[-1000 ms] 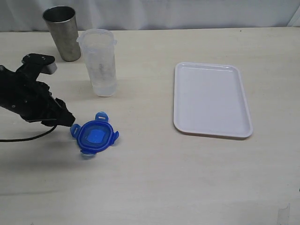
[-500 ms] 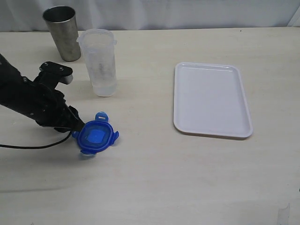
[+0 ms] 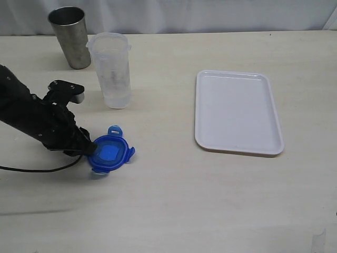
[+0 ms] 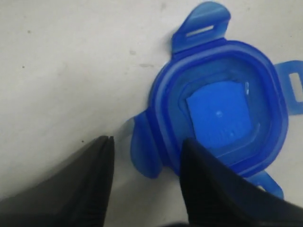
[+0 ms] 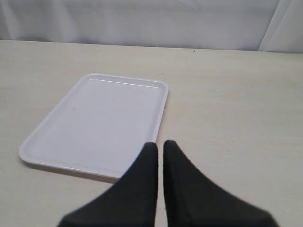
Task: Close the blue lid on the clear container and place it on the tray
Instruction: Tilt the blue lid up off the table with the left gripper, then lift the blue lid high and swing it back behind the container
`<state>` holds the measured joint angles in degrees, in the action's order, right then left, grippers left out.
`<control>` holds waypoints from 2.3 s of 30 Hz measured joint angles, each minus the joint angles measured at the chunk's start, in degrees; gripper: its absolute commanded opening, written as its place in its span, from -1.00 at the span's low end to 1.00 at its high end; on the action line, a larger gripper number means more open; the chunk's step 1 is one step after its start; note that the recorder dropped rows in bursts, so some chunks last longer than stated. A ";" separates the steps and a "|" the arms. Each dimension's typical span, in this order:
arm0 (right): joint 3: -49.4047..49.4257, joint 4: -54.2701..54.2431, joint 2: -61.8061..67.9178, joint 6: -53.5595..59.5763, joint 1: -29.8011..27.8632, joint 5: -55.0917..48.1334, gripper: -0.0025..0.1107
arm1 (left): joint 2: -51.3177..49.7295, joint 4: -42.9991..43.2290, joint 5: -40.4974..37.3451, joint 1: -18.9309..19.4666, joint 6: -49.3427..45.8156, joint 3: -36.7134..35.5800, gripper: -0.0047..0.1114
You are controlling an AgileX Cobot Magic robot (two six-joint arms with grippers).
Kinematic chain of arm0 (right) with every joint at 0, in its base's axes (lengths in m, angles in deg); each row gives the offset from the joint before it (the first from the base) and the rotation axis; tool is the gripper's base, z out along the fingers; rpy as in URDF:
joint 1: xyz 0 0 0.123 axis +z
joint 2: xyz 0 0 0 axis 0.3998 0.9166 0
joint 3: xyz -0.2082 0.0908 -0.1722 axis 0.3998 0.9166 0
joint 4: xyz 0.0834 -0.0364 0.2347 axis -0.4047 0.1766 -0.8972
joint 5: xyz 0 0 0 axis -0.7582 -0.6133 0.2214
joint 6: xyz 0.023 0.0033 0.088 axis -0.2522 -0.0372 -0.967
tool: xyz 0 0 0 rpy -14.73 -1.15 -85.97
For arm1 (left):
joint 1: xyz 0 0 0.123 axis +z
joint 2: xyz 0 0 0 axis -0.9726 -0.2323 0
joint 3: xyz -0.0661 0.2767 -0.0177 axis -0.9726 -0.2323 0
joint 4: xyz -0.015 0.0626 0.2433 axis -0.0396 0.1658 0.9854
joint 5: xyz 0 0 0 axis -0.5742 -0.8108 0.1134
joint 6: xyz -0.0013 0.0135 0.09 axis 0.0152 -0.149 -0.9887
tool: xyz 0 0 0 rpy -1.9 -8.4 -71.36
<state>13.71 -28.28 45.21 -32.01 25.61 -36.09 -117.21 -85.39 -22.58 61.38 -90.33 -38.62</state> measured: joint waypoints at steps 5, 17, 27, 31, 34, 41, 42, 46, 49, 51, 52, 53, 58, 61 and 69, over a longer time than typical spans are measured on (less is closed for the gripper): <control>0.00 0.00 0.00 0.00 0.00 0.00 -0.88 | -0.32 -0.45 0.00 0.00 0.00 0.00 -0.20; 0.00 0.00 0.00 0.00 0.00 0.00 -0.88 | 0.79 -4.14 0.35 0.00 0.00 0.00 -0.55; 0.00 0.00 0.00 0.00 0.00 0.00 -0.88 | 0.79 -4.97 -0.66 0.00 0.00 0.00 -0.66; 0.00 0.00 0.00 0.00 0.00 0.00 -0.88 | 0.65 -5.01 -1.19 0.00 0.00 0.00 -0.66; 0.00 0.00 0.00 0.00 0.00 0.00 -0.88 | 0.31 -5.01 -1.19 0.00 0.00 0.00 -0.66; 0.00 0.00 0.00 0.00 0.00 0.00 -0.88 | 0.21 -5.01 -1.29 0.00 0.00 0.00 -0.66; 0.00 0.00 0.00 0.00 0.00 0.00 -0.88 | 0.21 -5.01 -1.29 0.00 0.00 0.00 -0.66; 0.00 0.00 0.00 0.00 0.00 0.00 -0.88 | 0.21 -5.01 -1.57 0.00 -0.12 0.00 -0.66; 0.00 0.00 0.00 0.00 0.00 0.00 -0.88 | 0.21 -4.51 -2.12 0.00 -0.12 0.00 -0.67; 0.00 0.00 0.00 0.00 0.00 0.00 -0.88 | 0.21 -3.53 -2.12 0.00 -0.12 0.00 -0.67; 0.00 0.00 0.00 0.00 0.00 0.00 -0.88 | 0.21 -3.03 -2.12 0.00 -0.12 0.00 -0.68; 0.00 0.00 0.00 0.00 0.00 0.00 -0.88 | 0.21 -2.77 -2.12 0.00 -0.12 0.00 -0.71; 0.00 0.00 0.00 0.00 0.00 0.00 -0.88 | 0.21 -2.65 -2.53 0.00 -0.22 0.00 -0.92; 0.00 0.00 0.00 0.00 0.00 0.00 -0.88 | 0.21 -2.65 -2.63 -0.04 -0.43 0.00 -0.92; 0.00 0.00 0.00 0.00 0.00 0.00 -0.88 | 1.99 -2.32 -3.25 -0.04 -0.43 0.00 -0.92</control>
<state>13.71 -28.28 45.21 -32.01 25.61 -36.09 -115.22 -87.71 -25.83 61.34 -90.76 -38.62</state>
